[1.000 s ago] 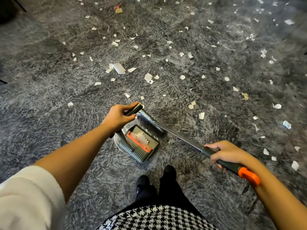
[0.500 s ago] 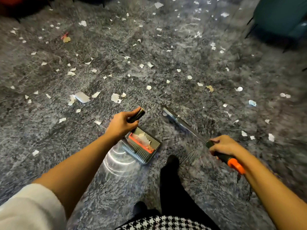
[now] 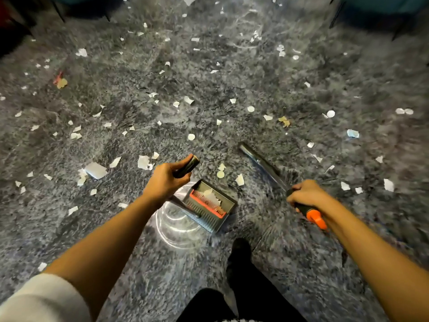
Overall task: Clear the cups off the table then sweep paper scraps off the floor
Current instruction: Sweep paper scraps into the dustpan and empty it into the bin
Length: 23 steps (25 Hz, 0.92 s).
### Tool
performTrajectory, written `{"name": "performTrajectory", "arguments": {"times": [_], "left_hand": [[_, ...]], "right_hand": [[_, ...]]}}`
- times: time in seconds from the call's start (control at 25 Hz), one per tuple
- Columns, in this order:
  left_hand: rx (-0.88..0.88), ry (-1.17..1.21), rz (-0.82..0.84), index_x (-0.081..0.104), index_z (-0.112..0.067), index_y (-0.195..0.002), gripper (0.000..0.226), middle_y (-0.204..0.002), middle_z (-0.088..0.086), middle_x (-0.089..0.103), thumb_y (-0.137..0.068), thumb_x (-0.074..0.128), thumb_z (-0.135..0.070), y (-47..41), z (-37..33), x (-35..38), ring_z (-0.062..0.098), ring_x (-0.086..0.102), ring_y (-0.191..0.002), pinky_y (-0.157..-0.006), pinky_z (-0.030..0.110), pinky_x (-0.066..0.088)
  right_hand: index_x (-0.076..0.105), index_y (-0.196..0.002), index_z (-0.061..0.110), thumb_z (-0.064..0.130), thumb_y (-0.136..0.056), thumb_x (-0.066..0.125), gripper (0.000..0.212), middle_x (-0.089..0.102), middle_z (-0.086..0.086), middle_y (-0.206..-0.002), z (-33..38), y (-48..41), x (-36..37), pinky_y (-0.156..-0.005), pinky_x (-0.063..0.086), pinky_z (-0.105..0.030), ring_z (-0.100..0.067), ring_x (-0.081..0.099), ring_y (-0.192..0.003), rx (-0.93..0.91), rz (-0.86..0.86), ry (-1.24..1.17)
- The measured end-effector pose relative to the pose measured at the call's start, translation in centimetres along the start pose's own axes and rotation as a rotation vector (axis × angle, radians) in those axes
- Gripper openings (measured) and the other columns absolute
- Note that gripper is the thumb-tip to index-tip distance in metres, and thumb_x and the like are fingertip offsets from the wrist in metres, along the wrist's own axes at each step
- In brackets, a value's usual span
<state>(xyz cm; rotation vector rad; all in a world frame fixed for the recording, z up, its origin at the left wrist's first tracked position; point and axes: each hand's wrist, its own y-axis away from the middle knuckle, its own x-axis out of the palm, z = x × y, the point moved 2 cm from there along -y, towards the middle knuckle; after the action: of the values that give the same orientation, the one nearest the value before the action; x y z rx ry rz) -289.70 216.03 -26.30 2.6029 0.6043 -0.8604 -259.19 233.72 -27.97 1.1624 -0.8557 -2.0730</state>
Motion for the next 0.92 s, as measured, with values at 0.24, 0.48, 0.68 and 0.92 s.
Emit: {"name": "performTrajectory", "arguments": {"times": [0.24,0.48,0.68,0.92], "left_hand": [[0.033,-0.004,-0.005,0.057,-0.018,-0.128,0.050,-0.088,-0.040,0.048,-0.082,0.070,-0.004,-4.2,-0.3,-0.2,-0.026,0.036,-0.052,-0.051,-0.002,0.031],[-0.008,0.053,0.037,0.056,-0.018,-0.130,0.051,-0.121,-0.006,0.059,-0.082,0.070,-0.006,-5.3,-0.3,-0.4,-0.013,0.054,-0.094,-0.081,0.000,0.039],[-0.030,-0.008,0.035,0.055,-0.028,-0.131,0.052,-0.104,0.001,0.070,-0.083,0.070,-0.015,-5.4,0.2,-0.9,-0.021,0.042,-0.051,-0.045,0.007,0.034],[-0.039,0.052,0.090,0.051,-0.026,-0.135,0.054,-0.116,0.005,0.067,-0.086,0.068,-0.013,-5.2,0.2,-0.8,-0.018,0.047,-0.061,-0.047,0.013,0.038]], "right_hand": [[0.054,-0.091,0.008,-0.003,-0.077,0.065,0.021,0.048,-0.011,-0.070,2.9,-2.1,2.0,-0.051,0.036,-0.027,-0.020,0.045,-0.049,-0.009,0.126,0.025],[0.045,-0.077,0.003,-0.004,-0.079,0.064,0.021,0.040,-0.005,-0.063,2.7,0.1,5.2,-0.037,0.032,-0.016,-0.013,0.037,-0.051,0.005,0.279,0.252],[0.054,-0.087,-0.004,-0.005,-0.080,0.063,0.011,0.058,-0.018,-0.097,3.1,2.8,4.8,-0.044,0.040,-0.024,-0.018,0.049,-0.051,0.022,0.407,0.272],[0.057,-0.119,-0.004,-0.014,-0.081,0.054,0.040,0.059,0.005,-0.048,2.0,5.4,1.1,-0.032,0.040,-0.017,-0.011,0.050,-0.030,0.054,0.435,0.052]]}}
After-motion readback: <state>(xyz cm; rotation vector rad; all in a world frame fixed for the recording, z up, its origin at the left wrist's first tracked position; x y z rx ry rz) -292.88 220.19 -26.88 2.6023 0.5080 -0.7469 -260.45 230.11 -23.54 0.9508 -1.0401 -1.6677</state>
